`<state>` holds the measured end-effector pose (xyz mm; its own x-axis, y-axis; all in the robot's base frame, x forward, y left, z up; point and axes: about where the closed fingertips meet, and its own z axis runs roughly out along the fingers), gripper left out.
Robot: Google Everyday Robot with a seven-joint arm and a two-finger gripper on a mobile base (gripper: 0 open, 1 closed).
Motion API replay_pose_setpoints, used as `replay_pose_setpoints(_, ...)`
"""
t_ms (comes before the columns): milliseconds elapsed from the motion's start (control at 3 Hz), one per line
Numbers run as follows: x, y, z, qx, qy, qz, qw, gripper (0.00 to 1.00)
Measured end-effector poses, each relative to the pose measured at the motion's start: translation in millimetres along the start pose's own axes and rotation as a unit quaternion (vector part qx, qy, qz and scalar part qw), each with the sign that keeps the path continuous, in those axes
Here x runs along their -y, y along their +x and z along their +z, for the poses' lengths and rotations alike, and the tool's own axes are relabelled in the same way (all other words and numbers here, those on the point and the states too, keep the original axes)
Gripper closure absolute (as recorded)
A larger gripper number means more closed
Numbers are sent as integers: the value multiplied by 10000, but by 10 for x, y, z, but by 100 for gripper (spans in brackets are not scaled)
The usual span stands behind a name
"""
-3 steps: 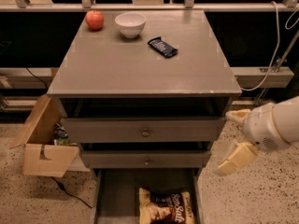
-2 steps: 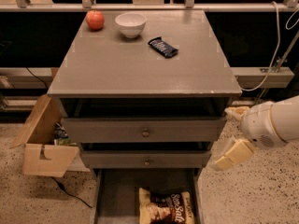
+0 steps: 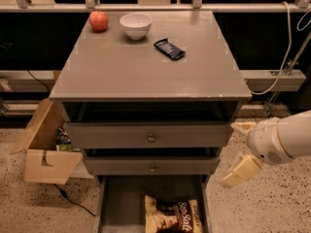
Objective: Pick brown chip bag from bottom drawer and place on counter
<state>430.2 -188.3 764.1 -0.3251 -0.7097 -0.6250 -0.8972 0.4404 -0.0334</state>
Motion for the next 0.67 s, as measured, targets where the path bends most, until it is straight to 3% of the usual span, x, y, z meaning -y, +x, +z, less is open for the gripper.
replay_pose_setpoints(333, -170, 463, 355, 44, -187, 2, 9998, 0)
replay_pose_setpoints(667, -365, 1147, 945, -120, -346, 12, 9993, 0)
